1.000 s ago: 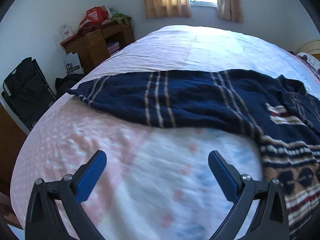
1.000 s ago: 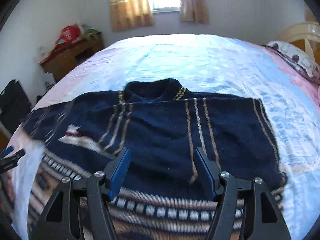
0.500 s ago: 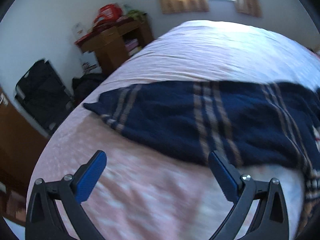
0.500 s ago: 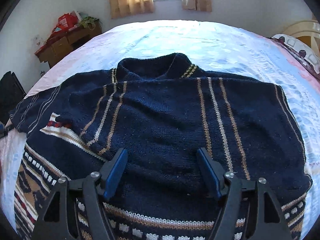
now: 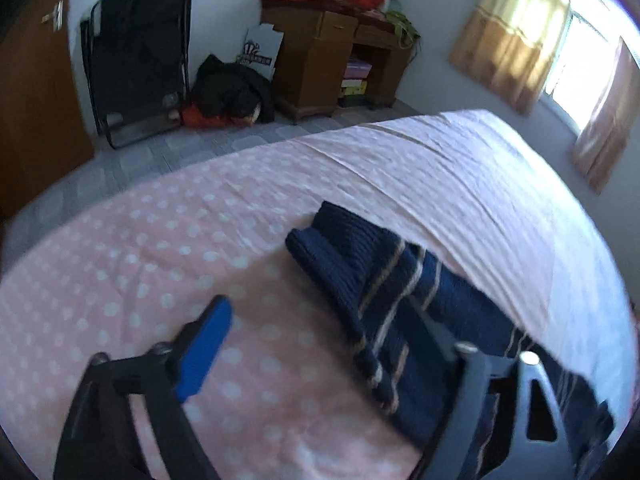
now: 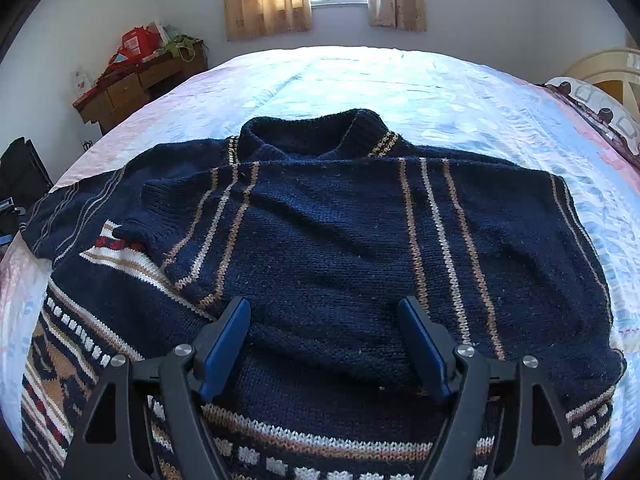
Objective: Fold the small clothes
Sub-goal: 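Move the left gripper to the cuff of the other sleeve, then close the left gripper on the sleeve cuff and lift it, then fold the held sleeve across the sweater body with the left gripper and release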
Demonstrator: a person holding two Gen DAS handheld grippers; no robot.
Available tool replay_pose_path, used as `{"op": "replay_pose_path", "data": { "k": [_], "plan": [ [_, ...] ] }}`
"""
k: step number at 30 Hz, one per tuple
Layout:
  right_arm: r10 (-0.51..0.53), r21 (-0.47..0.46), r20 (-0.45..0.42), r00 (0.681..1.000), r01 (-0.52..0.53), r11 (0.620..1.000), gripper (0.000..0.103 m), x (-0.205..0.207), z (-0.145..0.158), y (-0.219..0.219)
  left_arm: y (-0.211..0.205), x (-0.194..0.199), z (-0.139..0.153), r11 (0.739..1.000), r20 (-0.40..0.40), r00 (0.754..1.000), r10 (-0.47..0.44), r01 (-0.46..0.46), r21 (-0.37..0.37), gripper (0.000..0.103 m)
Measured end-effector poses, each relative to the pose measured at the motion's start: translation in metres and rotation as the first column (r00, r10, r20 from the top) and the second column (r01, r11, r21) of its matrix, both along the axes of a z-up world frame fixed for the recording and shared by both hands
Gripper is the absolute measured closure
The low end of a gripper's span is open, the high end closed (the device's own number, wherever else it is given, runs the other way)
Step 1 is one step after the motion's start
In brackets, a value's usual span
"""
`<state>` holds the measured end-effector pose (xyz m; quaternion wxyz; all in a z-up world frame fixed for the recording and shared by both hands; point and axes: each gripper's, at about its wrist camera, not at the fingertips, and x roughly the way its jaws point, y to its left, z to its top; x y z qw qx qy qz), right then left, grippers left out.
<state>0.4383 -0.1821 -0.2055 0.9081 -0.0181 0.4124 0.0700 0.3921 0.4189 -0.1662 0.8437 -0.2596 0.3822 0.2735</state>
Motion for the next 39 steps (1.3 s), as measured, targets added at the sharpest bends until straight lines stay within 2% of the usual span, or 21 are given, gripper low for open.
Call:
{"op": "replay_pose_path", "data": {
  "k": [3, 5, 6, 7, 9, 10, 19, 25, 28, 33, 39],
  "plan": [
    [0.000, 0.000, 0.000, 1.000, 0.000, 1.000, 0.026, 0.000, 0.000, 0.000, 0.000, 0.008, -0.005, 1.000, 0.008, 1.000, 0.003, -0.002, -0.017, 0.037],
    [0.000, 0.000, 0.000, 1.000, 0.000, 1.000, 0.026, 0.000, 0.000, 0.000, 0.001, 0.013, -0.007, 1.000, 0.014, 1.000, 0.004, -0.004, -0.021, 0.039],
    [0.000, 0.000, 0.000, 1.000, 0.000, 1.000, 0.026, 0.000, 0.000, 0.000, 0.002, 0.013, -0.006, 1.000, 0.026, 1.000, 0.010, -0.009, -0.011, 0.045],
    [0.000, 0.000, 0.001, 1.000, 0.000, 1.000, 0.026, 0.000, 0.000, 0.000, 0.001, 0.015, -0.005, 1.000, 0.029, 1.000, 0.010, -0.010, -0.004, 0.067],
    [0.000, 0.002, 0.001, 1.000, 0.000, 1.000, 0.026, -0.001, 0.000, -0.001, 0.005, 0.018, -0.006, 1.000, 0.023, 1.000, -0.006, 0.007, -0.019, 0.092],
    [0.000, 0.004, 0.001, 1.000, 0.000, 1.000, 0.026, -0.001, 0.000, -0.001, 0.007, 0.017, -0.005, 1.000, 0.034, 0.999, -0.008, 0.009, -0.030, 0.094],
    [0.002, 0.011, 0.002, 1.000, -0.002, 1.000, 0.026, -0.001, 0.001, -0.004, -0.016, 0.006, 0.031, 0.999, 0.141, 0.989, -0.044, 0.043, 0.007, 0.095],
    [0.005, 0.026, 0.004, 1.000, -0.005, 1.000, 0.026, -0.001, 0.003, -0.007, -0.048, 0.006, 0.061, 0.993, 0.210, 0.971, -0.114, 0.114, 0.012, 0.095],
    [0.004, 0.066, 0.016, 1.000, -0.005, 0.998, 0.026, -0.002, 0.006, -0.013, -0.070, 0.004, 0.072, 0.988, 0.234, 0.960, -0.152, 0.155, 0.004, 0.095],
    [-0.041, 0.159, 0.067, 0.997, 0.030, 0.987, 0.026, -0.013, 0.036, -0.032, -0.111, 0.002, 0.092, 0.971, 0.291, 0.932, -0.217, 0.236, -0.033, 0.095],
    [-0.040, 0.211, 0.041, 0.998, 0.030, 0.977, 0.026, -0.033, 0.058, -0.051, -0.171, 0.003, 0.118, 0.938, 0.344, 0.886, -0.310, 0.344, -0.042, 0.095]
  ]
}}
